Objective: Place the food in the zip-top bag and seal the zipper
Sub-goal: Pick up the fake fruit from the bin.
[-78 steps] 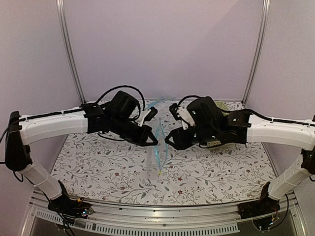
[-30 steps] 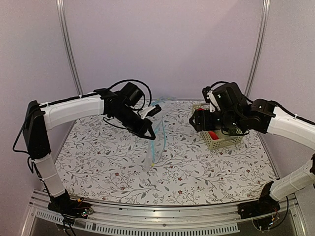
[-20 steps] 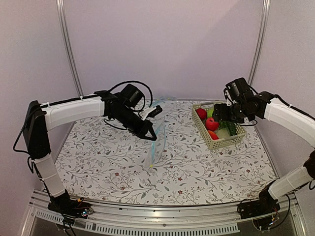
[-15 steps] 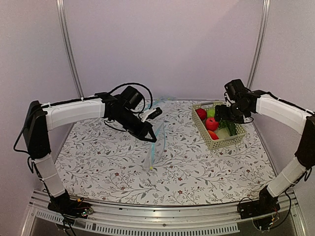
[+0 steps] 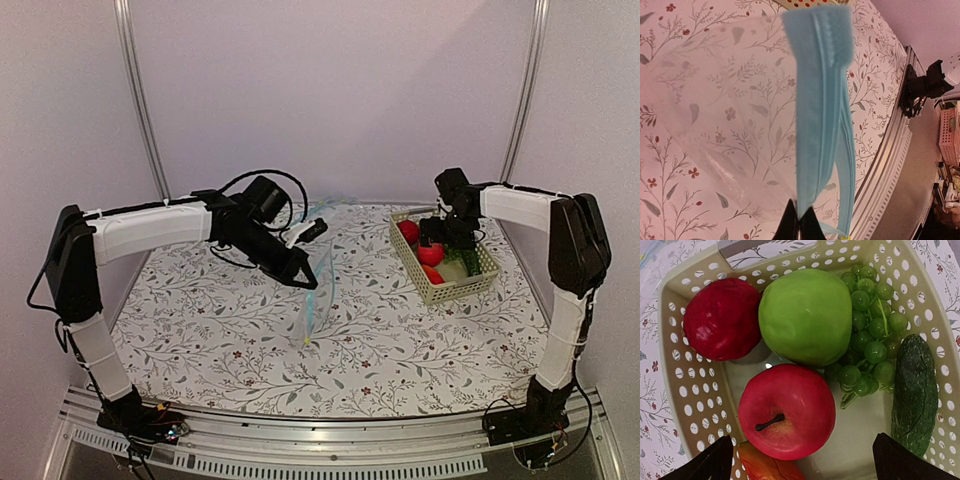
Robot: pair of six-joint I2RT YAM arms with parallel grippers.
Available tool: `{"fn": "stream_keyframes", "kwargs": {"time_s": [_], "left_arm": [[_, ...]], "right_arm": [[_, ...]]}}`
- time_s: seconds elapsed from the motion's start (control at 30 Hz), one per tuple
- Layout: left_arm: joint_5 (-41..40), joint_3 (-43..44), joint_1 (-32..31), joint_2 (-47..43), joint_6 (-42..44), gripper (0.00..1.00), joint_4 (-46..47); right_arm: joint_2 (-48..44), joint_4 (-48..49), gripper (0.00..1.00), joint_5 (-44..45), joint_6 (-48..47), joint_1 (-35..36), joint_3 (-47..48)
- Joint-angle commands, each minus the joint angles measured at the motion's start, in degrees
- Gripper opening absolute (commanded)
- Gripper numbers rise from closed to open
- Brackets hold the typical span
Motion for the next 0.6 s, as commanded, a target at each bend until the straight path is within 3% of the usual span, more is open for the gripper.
{"fn": "stream_keyframes", "kwargs": {"time_s": [0.0, 0.37, 0.57], "left_arm": [[0.7, -0.6, 1.2, -1.8, -0.3, 0.00, 0.9], [1.1, -0.5, 1.6, -1.4, -0.7, 0.00, 1.0], [1.2, -0.6, 1.6, -1.8, -0.7, 0.00, 1.0]], "right_arm": [[3.7, 0.0, 0.97, -1.0, -0.9, -0.2, 2.2], [8.0, 0.3, 0.97, 1.1, -1.2, 1.7, 4.3], [9.9, 0.0, 0.88, 3.3, -0.2, 2.1, 5.2]]}}
